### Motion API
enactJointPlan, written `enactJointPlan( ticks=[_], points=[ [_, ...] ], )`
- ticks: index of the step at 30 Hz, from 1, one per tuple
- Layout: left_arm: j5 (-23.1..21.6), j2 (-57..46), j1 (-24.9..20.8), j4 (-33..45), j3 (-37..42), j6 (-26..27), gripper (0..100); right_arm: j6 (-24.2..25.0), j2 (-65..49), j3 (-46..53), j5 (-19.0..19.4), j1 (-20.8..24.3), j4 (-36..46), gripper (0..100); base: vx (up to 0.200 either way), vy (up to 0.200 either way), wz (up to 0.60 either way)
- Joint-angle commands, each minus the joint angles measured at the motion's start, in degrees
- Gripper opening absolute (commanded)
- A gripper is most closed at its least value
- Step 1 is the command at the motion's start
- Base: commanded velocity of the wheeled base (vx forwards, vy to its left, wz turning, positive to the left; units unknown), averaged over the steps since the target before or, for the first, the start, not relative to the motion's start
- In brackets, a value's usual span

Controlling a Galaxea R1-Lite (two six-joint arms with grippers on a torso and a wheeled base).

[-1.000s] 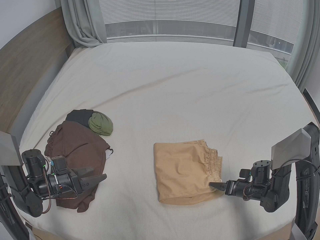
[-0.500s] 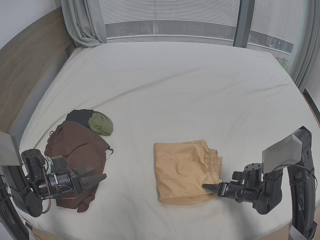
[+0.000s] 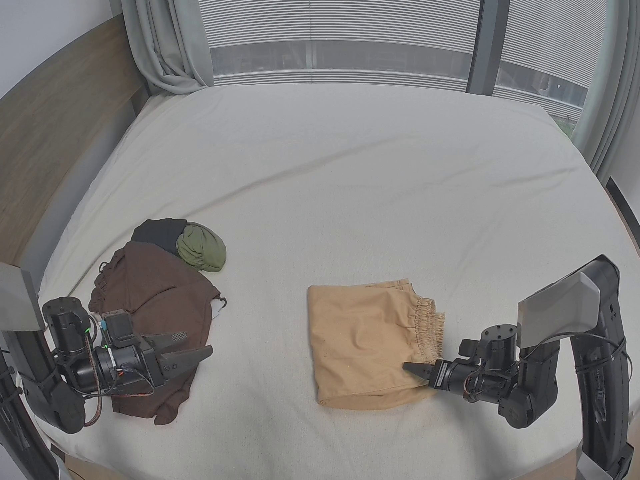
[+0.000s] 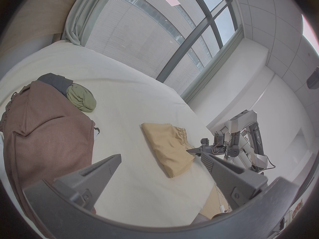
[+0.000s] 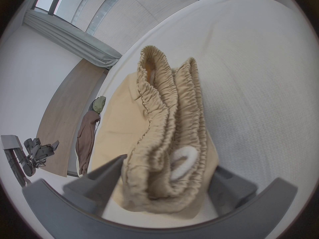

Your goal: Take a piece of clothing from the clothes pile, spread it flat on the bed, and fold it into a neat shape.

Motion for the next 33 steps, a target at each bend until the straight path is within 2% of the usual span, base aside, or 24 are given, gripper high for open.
enactJointPlan(
  ticks=[1, 19, 27, 33],
  points=[
    [-0.05, 0.13, -0.01, 0.03, 0.02, -0.01, 100, -0.04, 0.08, -0.04, 0.08, 0.06, -0.05, 0, 0.0, 0.0, 0.0],
    [-0.05, -0.4, 0.61, -0.05, -0.07, 0.08, 100, 0.75, -0.89, 0.14, 0.17, 2.26, -0.31, 0, 0.0, 0.0, 0.0],
    [-0.05, -0.4, 0.61, -0.05, -0.25, 0.16, 100, 1.01, -7.04, 0.66, 0.08, 3.84, -0.14, 0, 0.0, 0.0, 0.0],
    [-0.05, -0.4, 0.61, -0.05, -0.25, 0.16, 100, 2.95, -10.55, 0.49, 0.26, 5.07, -0.05, 0, 0.0, 0.0, 0.0]
  ],
)
